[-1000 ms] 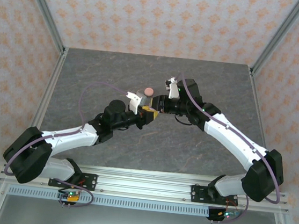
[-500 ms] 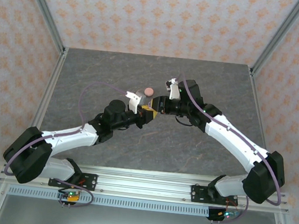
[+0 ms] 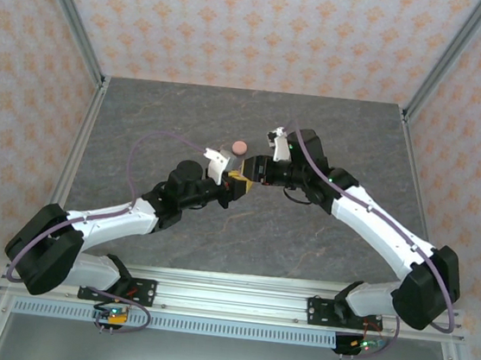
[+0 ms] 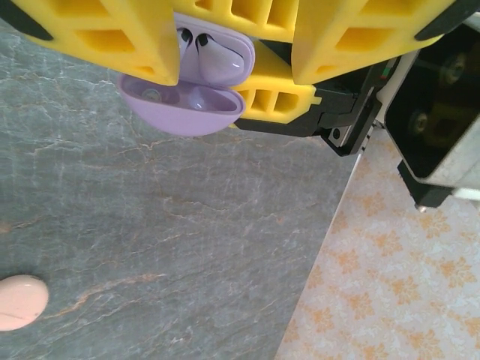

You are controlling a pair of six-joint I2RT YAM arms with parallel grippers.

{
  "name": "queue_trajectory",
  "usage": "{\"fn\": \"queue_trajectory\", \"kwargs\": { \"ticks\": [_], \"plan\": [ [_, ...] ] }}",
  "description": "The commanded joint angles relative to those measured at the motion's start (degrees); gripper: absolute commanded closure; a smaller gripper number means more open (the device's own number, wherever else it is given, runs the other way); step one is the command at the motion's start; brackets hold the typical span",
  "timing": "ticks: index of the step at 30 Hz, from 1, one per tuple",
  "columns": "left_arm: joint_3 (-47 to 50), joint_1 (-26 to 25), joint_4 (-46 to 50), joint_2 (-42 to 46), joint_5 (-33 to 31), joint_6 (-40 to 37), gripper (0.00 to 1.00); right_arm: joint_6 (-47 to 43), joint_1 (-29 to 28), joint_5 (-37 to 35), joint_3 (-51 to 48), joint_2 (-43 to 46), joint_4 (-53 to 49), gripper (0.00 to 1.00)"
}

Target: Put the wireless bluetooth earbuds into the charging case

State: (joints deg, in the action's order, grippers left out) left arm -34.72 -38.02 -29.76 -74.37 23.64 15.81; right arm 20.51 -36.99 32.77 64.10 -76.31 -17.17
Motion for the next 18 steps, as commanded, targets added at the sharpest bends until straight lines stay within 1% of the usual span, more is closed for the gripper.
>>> {"fn": "queue_trajectory", "kwargs": {
  "ticks": [1, 6, 8, 13, 18],
  "plan": [
    [-1.62, -1.53, 3.25, 2.33, 1.28, -7.83, 0.91, -0.62, -0.28, -4.24, 1.94, 2.82, -2.36, 0.56],
    [-2.60, -3.29, 9.12, 3.85, 2.57, -15.70, 0.91, -0.15, -0.28, -5.19, 4.38, 1.64, -6.22, 0.57],
    [-3.19, -4.37, 11.37, 4.41, 1.82, -18.68, 0.91, -0.48, -0.28, -5.03, 5.76, 0.36, -8.59, 0.61],
    [-4.54, -5.04, 15.20, 5.03, 0.90, -22.44, 0.91, -1.08, -0.29, -5.08, 8.83, -3.32, -14.30, 0.68],
    [-4.72, -5.39, 15.70, 5.22, 0.09, -23.79, 0.91, -1.75, -0.28, -2.35, 11.20, -6.59, -17.32, 0.71]
  ]
}}
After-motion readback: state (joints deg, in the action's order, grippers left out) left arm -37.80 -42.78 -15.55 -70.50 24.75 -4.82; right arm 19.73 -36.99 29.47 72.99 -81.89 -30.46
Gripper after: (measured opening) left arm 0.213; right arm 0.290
